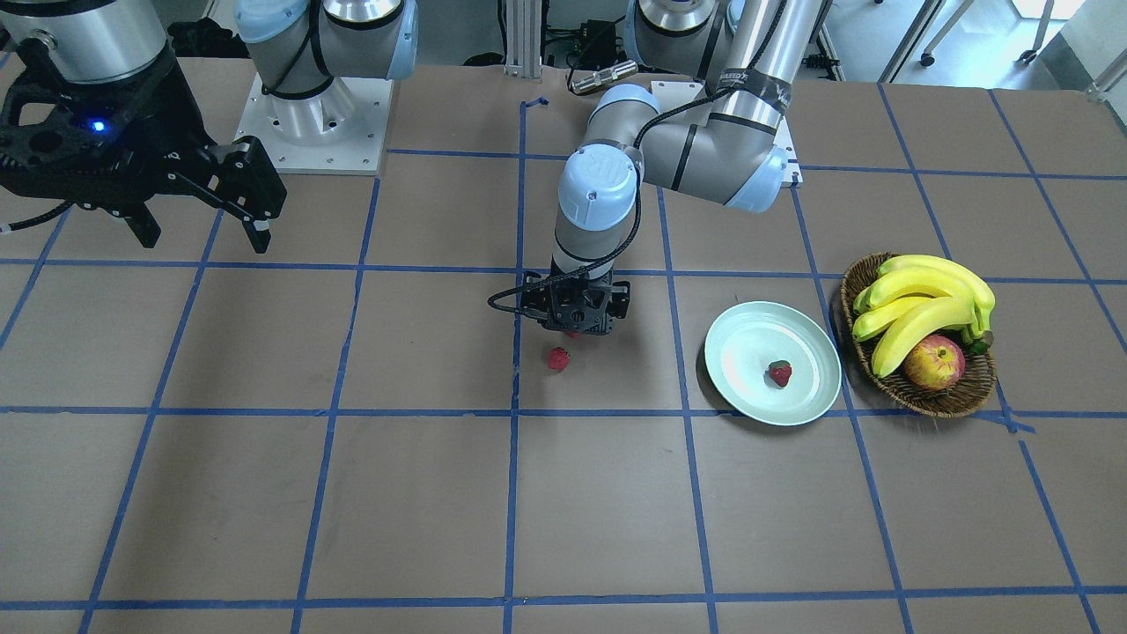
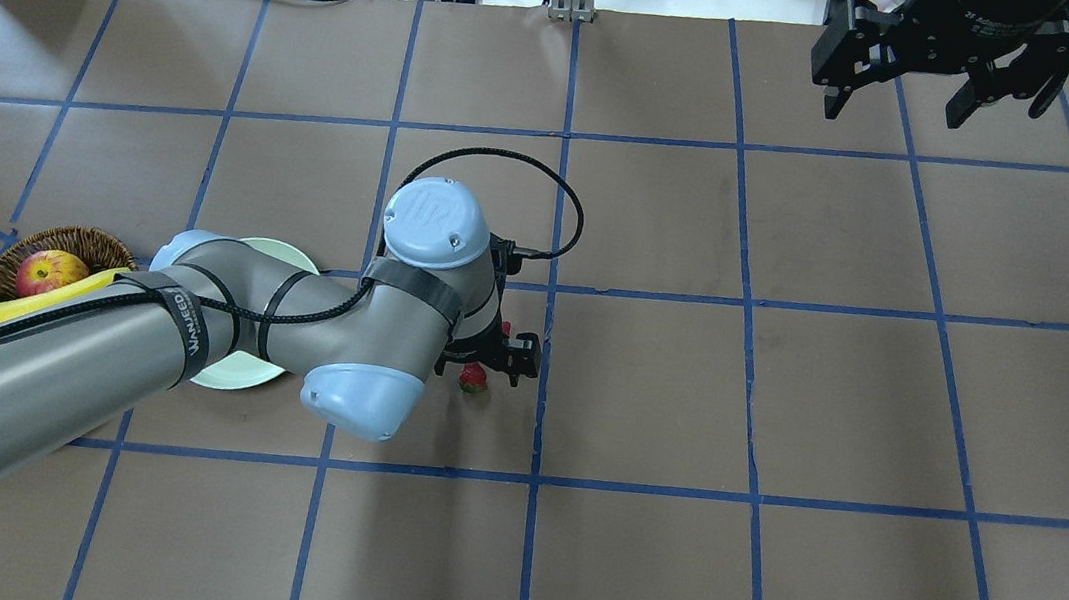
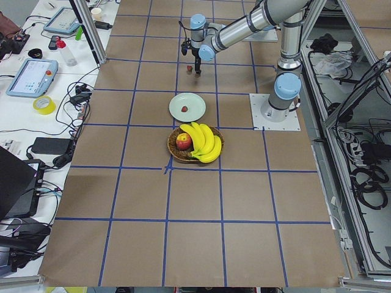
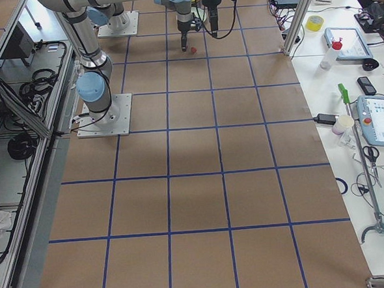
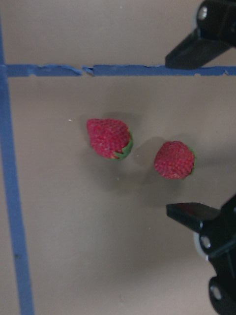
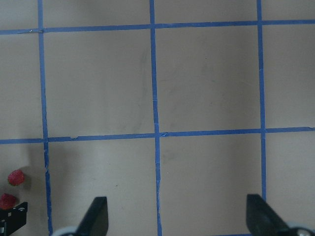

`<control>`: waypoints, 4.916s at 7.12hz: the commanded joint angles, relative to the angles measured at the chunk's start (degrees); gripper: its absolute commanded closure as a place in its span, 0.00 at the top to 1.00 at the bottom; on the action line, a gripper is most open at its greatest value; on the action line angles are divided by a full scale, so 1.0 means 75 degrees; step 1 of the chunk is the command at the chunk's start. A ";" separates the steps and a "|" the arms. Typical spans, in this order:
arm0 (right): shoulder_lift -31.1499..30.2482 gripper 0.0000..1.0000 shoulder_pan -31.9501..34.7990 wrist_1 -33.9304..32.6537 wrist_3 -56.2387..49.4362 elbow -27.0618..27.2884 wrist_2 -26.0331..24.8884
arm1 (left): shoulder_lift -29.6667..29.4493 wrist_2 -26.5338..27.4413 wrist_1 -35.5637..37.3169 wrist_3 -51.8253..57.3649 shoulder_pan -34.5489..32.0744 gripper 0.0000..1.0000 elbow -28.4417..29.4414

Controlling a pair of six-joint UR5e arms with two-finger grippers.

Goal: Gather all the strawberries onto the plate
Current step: 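Move the left gripper to the two strawberries and grasp one, then carry the strawberry into the plate and open the left gripper, then move the left gripper to the last strawberry and grasp it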

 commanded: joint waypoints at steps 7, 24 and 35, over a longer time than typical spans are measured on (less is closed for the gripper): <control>0.0012 1.00 0.0001 0.0089 -0.0015 0.0017 -0.0131 | -0.0043 0.0084 0.0025 -0.0180 0.0007 0.00 -0.0026; -0.0047 1.00 -0.0010 0.0090 0.0114 0.0075 -0.0085 | 0.0474 0.0482 -0.2760 0.2182 0.3013 0.91 0.1681; -0.0256 1.00 0.0387 0.0113 0.0091 0.0029 -0.0085 | -0.0757 -0.0560 0.0564 0.2059 0.0136 0.80 0.0759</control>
